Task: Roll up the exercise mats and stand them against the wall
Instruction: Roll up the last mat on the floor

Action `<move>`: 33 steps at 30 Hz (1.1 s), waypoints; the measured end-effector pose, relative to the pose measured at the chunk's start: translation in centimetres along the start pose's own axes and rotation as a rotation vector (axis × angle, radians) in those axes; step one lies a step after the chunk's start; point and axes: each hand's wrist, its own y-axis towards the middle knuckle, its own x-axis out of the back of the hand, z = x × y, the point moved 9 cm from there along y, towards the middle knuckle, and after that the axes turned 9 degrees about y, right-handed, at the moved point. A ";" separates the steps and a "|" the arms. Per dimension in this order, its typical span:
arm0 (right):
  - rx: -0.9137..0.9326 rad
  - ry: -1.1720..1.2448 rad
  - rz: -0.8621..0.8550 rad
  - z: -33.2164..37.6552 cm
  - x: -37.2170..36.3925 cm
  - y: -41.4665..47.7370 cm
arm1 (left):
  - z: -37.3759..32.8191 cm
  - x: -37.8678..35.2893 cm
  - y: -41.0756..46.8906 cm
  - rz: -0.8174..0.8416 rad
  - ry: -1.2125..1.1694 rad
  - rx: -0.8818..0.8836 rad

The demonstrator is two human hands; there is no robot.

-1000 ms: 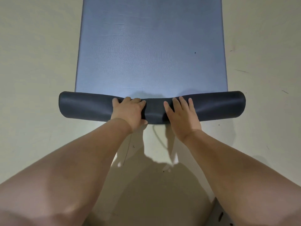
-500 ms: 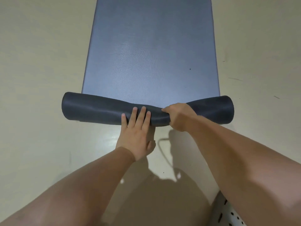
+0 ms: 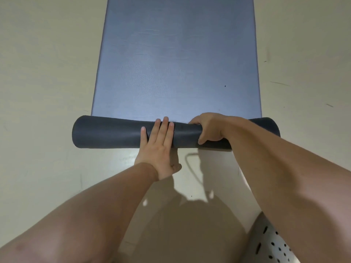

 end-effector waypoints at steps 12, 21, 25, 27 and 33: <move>-0.020 -0.214 -0.753 0.4 -3.7 -4.3 | 2.1 3.0 7.4 0.046 -0.001 -0.008; -0.127 -0.288 -0.496 -1.3 -1.6 0.4 | 3.2 5.6 9.4 -0.114 0.032 0.018; -0.133 -0.318 -0.450 -1.8 1.4 2.7 | 2.2 5.0 6.3 -0.239 0.024 0.058; -0.127 -0.257 -0.445 -1.9 2.8 3.6 | 1.9 3.3 5.4 -0.186 0.038 0.061; -0.059 -0.208 -0.500 -1.7 4.4 4.1 | 2.9 1.5 7.1 0.031 0.106 0.026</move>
